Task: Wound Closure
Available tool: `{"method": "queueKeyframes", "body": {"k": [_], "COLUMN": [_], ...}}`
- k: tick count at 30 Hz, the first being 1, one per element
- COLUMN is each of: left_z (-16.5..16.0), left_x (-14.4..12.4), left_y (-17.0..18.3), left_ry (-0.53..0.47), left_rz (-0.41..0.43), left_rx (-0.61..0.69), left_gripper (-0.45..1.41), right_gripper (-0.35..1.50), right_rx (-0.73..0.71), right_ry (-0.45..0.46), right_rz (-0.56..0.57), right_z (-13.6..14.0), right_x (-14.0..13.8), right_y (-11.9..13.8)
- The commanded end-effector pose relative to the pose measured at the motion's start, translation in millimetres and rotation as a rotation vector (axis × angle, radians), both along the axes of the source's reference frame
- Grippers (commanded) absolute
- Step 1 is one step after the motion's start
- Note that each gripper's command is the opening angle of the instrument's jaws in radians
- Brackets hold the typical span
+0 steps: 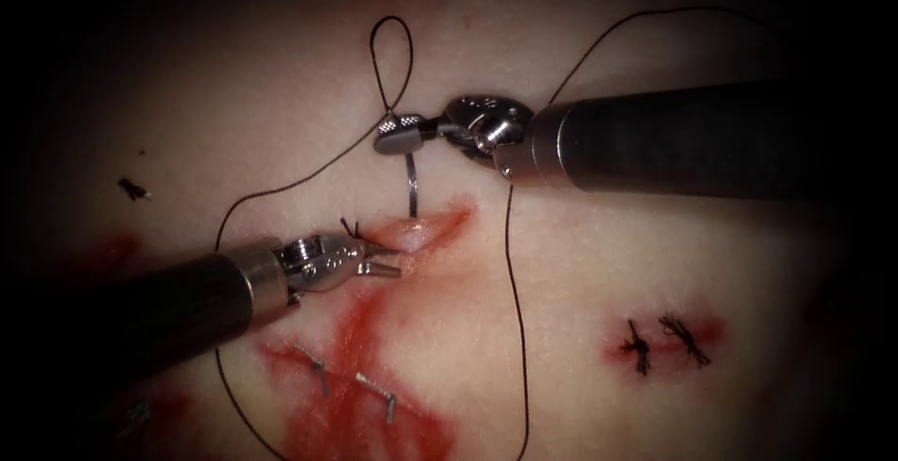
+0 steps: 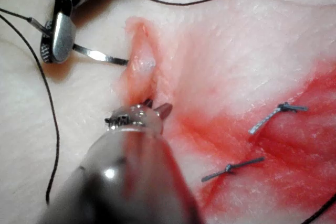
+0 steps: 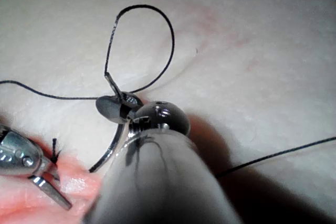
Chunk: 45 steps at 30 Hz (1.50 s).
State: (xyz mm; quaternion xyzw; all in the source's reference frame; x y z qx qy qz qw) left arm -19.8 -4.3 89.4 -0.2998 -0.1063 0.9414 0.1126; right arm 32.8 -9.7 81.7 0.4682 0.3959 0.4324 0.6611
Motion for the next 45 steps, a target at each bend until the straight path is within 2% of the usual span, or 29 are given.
{"method": "queueKeyframes", "body": {"k": [1, 18, 27, 45], "left_z": [0.7, 0.6, 0.6, 0.6], "left_x": [-0.5, -0.5, -0.5, -0.5], "left_y": [0.1, 0.2, 0.2, 0.2], "left_ry": [-0.001, -0.001, -0.002, -0.002], "left_rz": [0.000, 0.001, 0.001, 0.001], "left_rx": [0.000, 0.001, 0.001, 0.001], "left_gripper": [0.32, 0.34, 0.34, 0.31], "right_gripper": [-0.35, -0.35, -0.35, -0.35], "right_rx": [0.023, 0.154, 0.222, 0.315], "right_ry": [-0.012, 0.099, 0.096, 0.087], "right_rz": [-0.007, 0.162, 0.171, 0.153], "right_z": [0.7, -0.8, -0.9, -0.6], "right_x": [0.7, 1.4, 1.6, 1.4], "right_y": [-0.7, -2.3, -3.2, -7.2]}}
